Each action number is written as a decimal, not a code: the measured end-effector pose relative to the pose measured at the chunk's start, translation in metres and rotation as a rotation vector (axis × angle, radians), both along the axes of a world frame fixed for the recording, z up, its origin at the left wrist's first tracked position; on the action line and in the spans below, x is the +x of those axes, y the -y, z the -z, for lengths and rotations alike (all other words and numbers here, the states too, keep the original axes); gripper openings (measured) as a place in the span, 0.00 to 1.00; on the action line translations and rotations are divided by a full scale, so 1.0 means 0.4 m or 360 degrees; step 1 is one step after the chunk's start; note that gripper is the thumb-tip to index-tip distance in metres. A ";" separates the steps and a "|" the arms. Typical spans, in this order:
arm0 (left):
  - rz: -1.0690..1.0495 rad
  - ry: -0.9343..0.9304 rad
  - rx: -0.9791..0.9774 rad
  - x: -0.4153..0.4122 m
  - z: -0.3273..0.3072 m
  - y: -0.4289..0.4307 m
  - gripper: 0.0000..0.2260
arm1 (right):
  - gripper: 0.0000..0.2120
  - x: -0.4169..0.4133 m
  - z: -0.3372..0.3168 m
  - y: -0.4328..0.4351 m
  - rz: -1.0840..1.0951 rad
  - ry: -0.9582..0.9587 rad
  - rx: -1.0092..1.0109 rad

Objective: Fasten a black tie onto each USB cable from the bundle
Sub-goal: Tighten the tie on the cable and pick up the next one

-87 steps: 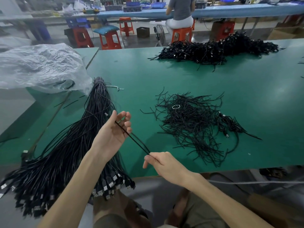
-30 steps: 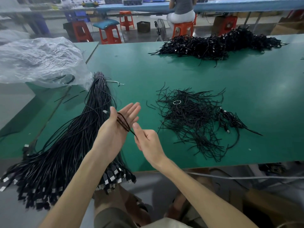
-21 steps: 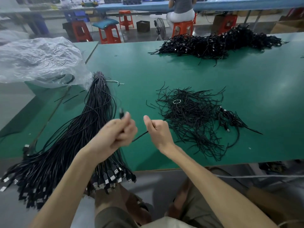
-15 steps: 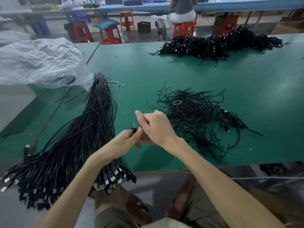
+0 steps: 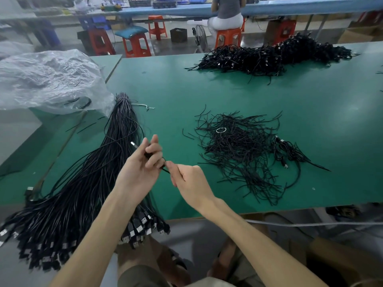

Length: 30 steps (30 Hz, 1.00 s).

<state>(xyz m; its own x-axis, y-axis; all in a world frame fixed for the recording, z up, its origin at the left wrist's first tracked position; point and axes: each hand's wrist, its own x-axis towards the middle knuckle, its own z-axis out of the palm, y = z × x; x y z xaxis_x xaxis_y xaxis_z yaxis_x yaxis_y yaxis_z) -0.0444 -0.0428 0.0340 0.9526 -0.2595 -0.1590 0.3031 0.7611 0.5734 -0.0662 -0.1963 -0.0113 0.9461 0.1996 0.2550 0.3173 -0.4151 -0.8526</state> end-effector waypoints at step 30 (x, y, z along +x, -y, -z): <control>0.0723 0.0795 0.1154 -0.016 0.055 -0.007 0.13 | 0.23 -0.002 0.023 0.033 -0.0200 -0.0612 0.0817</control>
